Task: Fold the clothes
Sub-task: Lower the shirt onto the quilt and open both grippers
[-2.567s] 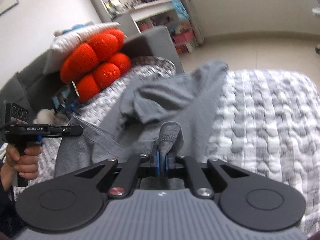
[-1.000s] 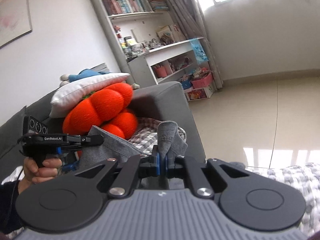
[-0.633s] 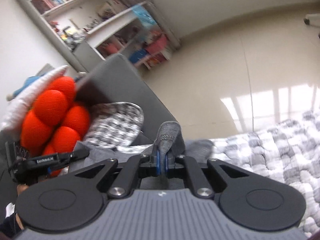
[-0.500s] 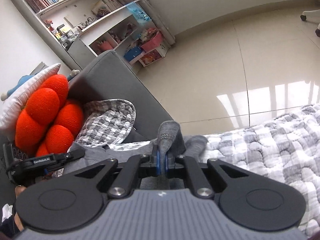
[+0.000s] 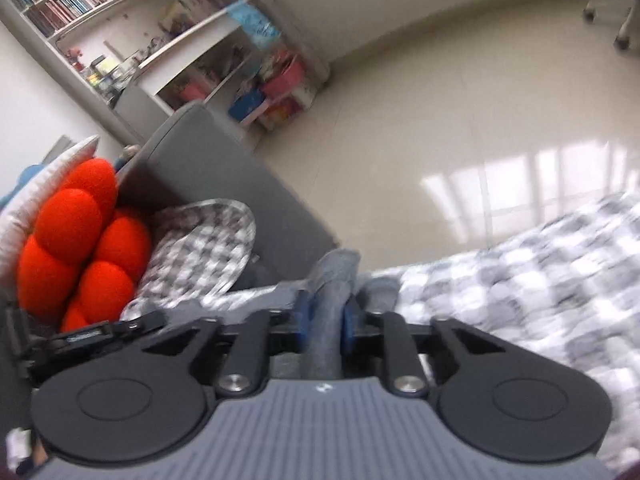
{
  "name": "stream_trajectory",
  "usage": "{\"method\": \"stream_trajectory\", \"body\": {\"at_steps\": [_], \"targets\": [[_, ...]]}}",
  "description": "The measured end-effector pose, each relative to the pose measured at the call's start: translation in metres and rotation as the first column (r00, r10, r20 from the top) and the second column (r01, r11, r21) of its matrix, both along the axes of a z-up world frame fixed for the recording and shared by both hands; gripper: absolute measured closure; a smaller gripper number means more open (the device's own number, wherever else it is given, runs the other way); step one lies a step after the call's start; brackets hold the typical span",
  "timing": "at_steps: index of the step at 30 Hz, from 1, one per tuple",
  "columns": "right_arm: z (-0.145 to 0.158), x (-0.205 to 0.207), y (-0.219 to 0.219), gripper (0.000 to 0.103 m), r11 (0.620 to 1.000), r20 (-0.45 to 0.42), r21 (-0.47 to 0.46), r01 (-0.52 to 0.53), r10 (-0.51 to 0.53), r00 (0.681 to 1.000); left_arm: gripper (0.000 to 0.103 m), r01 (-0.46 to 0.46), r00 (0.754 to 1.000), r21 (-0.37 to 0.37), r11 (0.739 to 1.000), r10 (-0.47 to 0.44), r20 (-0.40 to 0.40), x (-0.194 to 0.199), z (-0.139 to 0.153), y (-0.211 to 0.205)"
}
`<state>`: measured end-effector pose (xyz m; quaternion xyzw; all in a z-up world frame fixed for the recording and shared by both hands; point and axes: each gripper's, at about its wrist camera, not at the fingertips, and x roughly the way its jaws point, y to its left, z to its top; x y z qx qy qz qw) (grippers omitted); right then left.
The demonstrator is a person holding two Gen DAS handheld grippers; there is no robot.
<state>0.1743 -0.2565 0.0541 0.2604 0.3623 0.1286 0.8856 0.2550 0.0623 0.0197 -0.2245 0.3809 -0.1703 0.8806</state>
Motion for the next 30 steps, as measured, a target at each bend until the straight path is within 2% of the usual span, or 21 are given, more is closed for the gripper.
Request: {"method": "stream_trajectory", "body": {"at_steps": [1,3,5,9,12,14,17,20,27,30], "targets": [[0.005,-0.004,0.002,0.062,1.0,0.018,-0.026,0.016,-0.016,1.0,0.081,-0.013,1.0,0.008,1.0,0.013,0.001,-0.001,0.003,0.001],[0.016,-0.014,0.005,0.06,0.996,0.058,-0.074,0.043,-0.039,0.998,0.061,-0.042,0.999,0.017,0.999,0.041,0.03,-0.007,0.014,0.006],[0.026,-0.03,0.006,0.059,0.99,0.089,-0.12,0.072,-0.061,0.994,0.054,-0.062,0.996,0.046,0.997,0.059,0.065,-0.016,0.027,0.01],[0.034,-0.06,0.009,0.059,0.988,0.08,-0.129,0.091,-0.081,0.994,0.052,-0.102,0.992,0.099,0.99,0.093,0.089,-0.052,0.05,0.017],[0.037,-0.08,0.018,0.056,0.987,0.036,-0.105,0.119,-0.116,0.993,0.052,-0.12,0.993,0.105,0.987,0.117,0.031,-0.093,0.057,0.017],[0.039,-0.1,0.016,0.055,0.985,-0.012,-0.052,0.164,-0.165,0.986,0.052,-0.137,0.99,0.094,0.986,0.141,-0.031,-0.122,0.055,0.015],[0.04,-0.138,0.012,0.053,0.969,-0.074,0.035,0.245,-0.242,0.967,0.052,-0.169,0.975,0.074,0.983,0.178,-0.131,-0.167,0.051,0.012],[0.04,-0.177,0.014,0.048,0.956,-0.091,0.066,0.285,-0.279,0.956,0.052,-0.212,0.962,0.064,0.975,0.22,-0.165,-0.191,0.044,0.013],[0.02,-0.215,0.009,0.046,0.958,-0.105,0.108,0.267,-0.256,0.961,0.052,-0.316,0.924,0.047,0.948,0.318,-0.214,-0.236,0.027,0.016],[0.026,-0.22,0.011,0.046,0.973,-0.062,0.062,0.224,-0.22,0.973,0.052,-0.309,0.927,0.035,0.95,0.309,-0.212,-0.246,0.022,0.015]]}}
